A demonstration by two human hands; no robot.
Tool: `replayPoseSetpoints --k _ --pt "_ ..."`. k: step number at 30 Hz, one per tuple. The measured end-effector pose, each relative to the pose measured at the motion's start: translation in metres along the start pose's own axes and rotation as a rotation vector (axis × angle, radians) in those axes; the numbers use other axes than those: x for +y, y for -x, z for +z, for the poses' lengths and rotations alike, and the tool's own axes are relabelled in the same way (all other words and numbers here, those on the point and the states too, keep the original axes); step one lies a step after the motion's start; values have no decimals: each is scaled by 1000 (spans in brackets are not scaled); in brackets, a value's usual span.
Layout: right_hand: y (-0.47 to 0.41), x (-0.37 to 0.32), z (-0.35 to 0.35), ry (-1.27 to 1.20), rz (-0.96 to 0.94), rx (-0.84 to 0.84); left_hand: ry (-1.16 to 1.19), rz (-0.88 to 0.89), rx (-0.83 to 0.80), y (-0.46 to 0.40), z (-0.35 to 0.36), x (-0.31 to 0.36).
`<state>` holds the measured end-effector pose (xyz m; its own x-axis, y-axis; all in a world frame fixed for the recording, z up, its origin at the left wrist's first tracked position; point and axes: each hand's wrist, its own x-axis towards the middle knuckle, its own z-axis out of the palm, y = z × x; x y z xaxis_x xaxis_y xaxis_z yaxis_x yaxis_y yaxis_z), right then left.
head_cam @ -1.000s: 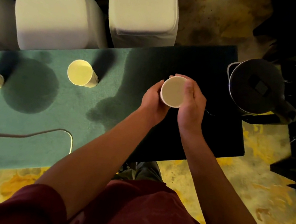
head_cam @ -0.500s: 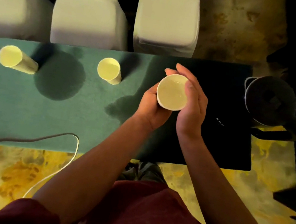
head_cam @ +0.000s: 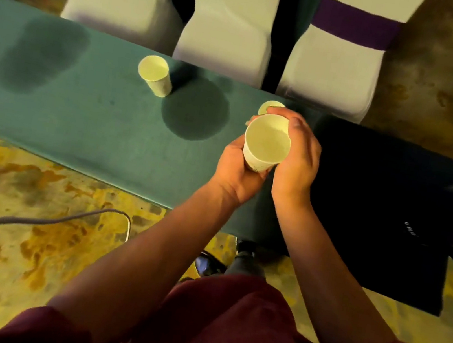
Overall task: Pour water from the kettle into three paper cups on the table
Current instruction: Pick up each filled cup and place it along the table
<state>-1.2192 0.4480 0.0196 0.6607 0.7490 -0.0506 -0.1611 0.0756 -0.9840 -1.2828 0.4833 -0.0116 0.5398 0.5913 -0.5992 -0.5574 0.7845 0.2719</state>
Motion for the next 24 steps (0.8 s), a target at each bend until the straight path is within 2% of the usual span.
replayPoseSetpoints --k 8,15,24 --pt "25 26 97 -32 26 -200 24 132 98 28 -58 84" --pt "19 43 199 -3 48 -357 29 245 111 22 -97 185" --pt "-6 95 319 1 129 -335 -12 165 183 -8 -151 306"
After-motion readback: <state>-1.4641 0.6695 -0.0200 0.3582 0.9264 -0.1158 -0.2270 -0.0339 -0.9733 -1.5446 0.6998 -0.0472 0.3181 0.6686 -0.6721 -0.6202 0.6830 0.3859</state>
